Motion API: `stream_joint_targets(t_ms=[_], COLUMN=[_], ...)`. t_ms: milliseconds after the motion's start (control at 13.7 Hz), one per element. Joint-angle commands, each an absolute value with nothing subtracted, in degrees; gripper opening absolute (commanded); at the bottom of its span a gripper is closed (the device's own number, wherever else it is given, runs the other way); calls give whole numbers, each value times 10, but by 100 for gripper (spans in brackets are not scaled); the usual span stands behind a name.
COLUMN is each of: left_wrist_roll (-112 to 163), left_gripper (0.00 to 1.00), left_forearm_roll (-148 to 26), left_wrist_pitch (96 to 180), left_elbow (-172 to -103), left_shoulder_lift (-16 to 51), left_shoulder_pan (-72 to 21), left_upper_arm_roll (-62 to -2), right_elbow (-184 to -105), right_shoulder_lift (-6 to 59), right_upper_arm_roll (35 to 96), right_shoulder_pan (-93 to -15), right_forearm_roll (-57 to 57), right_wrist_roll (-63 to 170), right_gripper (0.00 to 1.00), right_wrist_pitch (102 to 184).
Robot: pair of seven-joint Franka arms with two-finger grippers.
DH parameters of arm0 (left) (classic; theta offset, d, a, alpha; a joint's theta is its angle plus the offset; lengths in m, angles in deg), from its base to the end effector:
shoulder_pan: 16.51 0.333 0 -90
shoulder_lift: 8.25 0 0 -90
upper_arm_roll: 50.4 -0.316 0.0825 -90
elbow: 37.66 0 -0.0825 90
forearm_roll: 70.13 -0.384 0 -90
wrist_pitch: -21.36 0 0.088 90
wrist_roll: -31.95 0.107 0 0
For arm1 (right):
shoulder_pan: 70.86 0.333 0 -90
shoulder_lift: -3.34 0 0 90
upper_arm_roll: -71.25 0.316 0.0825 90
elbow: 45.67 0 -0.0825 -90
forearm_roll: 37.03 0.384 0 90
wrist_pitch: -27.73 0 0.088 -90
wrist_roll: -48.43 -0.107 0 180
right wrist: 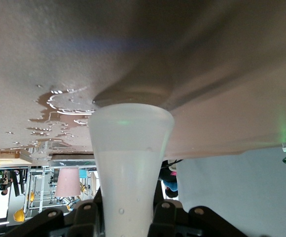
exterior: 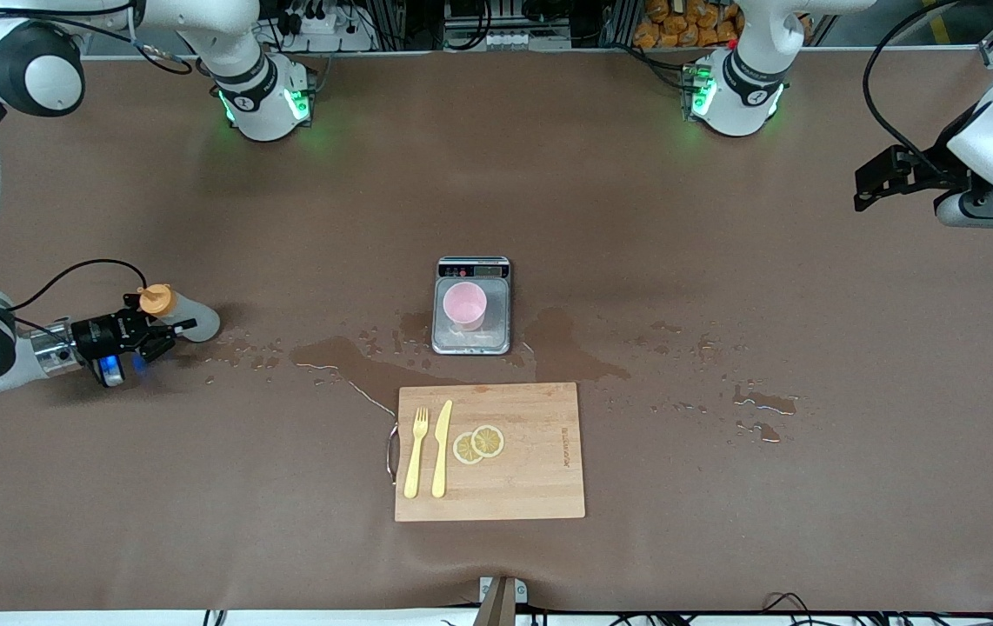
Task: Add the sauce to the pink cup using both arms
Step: 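Lower the bottle upright onto the table and open the right gripper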
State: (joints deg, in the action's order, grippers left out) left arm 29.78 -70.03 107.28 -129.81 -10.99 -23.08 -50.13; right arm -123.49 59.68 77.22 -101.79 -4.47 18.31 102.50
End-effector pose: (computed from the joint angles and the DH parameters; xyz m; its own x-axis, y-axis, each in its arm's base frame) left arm 0.5279 -0.0636 0.6269 0.9948 -0.0813 -0.0609 -0.0815 -0.9967 -0.0008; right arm 0.5795 -0.2056 0.1234 0.1454 -0.3250 -0.9345 -0.8994 -0.4369 0.0120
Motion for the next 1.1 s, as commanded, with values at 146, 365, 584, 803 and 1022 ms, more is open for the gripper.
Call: stream_joint_targets(t_ms=[146, 365, 584, 803, 1022], left_wrist_roll=[308, 307, 307, 307, 308], left_gripper=[100, 100, 100, 100, 100], left_forearm_roll=[-693, -693, -693, -693, -693], left_wrist_pitch=[1072, 1075, 1078, 1080, 1082], left_elbow=[-1291, -1288, -1288, -1287, -1287], left_shoulder_lift=[-109, -103, -103, -103, -103], left_shoulder_pan=[-230, -229, -229, -229, -229], left_upper_arm_roll=[-503, -503, -504, -504, -504], right_elbow=[-1232, -1226, -1203, -1178, -1149], right_shoulder_lift=[599, 598, 594, 582, 576], right_upper_arm_roll=[780, 780, 771, 772, 771], right_shoulder_pan=[-1029, -1029, -1028, -1021, -1013], right_forearm_roll=[-42, -42, -47, -84, -98], right_wrist_roll=[191, 189, 186, 182, 151], right_gripper=[65, 100, 100, 100, 100], right_wrist_pitch=[1024, 1023, 1021, 1017, 1006])
